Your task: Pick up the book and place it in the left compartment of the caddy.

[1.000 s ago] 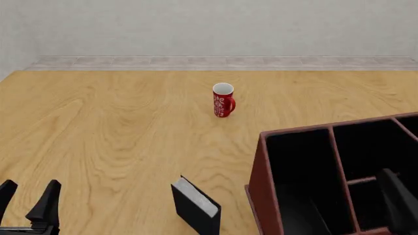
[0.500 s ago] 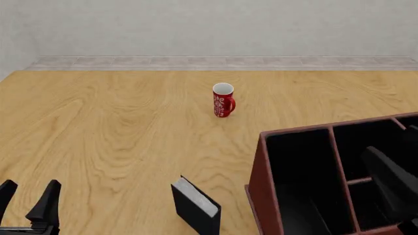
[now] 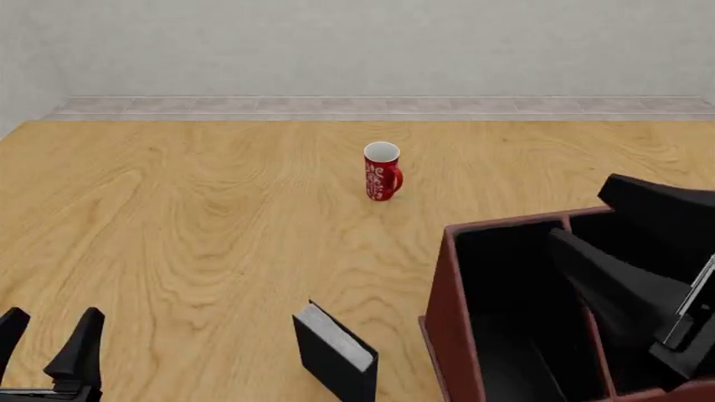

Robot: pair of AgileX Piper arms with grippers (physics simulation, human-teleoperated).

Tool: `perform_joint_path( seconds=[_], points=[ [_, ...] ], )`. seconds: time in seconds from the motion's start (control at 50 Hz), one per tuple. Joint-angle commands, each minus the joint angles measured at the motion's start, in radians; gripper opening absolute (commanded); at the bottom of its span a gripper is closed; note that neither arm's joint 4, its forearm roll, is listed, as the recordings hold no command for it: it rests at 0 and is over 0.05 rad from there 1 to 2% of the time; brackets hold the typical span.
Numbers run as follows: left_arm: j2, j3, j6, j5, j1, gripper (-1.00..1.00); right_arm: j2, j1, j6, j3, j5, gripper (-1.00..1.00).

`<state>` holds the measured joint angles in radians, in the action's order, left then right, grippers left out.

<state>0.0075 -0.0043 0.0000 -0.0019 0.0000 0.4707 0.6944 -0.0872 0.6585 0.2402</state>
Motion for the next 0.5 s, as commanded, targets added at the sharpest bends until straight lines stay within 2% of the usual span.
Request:
perform_joint_path(
  seconds=[0.02,0.04,0.12,0.32,0.5],
  points=[
    [0.0,0.0,0.0,0.0,0.0,1.0,0.077,0.095,-0.049,0.065,0.051,1.0],
    [0.0,0.0,0.0,0.0,0.0,1.0,0.087,0.103,-0.065,0.068,0.055,1.0],
    [0.0,0.0,0.0,0.0,0.0,1.0,0.115,0.124,-0.066,0.091,0.07,1.0],
    [0.0,0.0,0.0,0.0,0.0,1.0,0.223,0.211,-0.135,0.13,0.1,1.0],
    [0.0,0.0,0.0,0.0,0.0,1.0,0.284,0.25,-0.143,0.178,0.132,1.0]
  ],
)
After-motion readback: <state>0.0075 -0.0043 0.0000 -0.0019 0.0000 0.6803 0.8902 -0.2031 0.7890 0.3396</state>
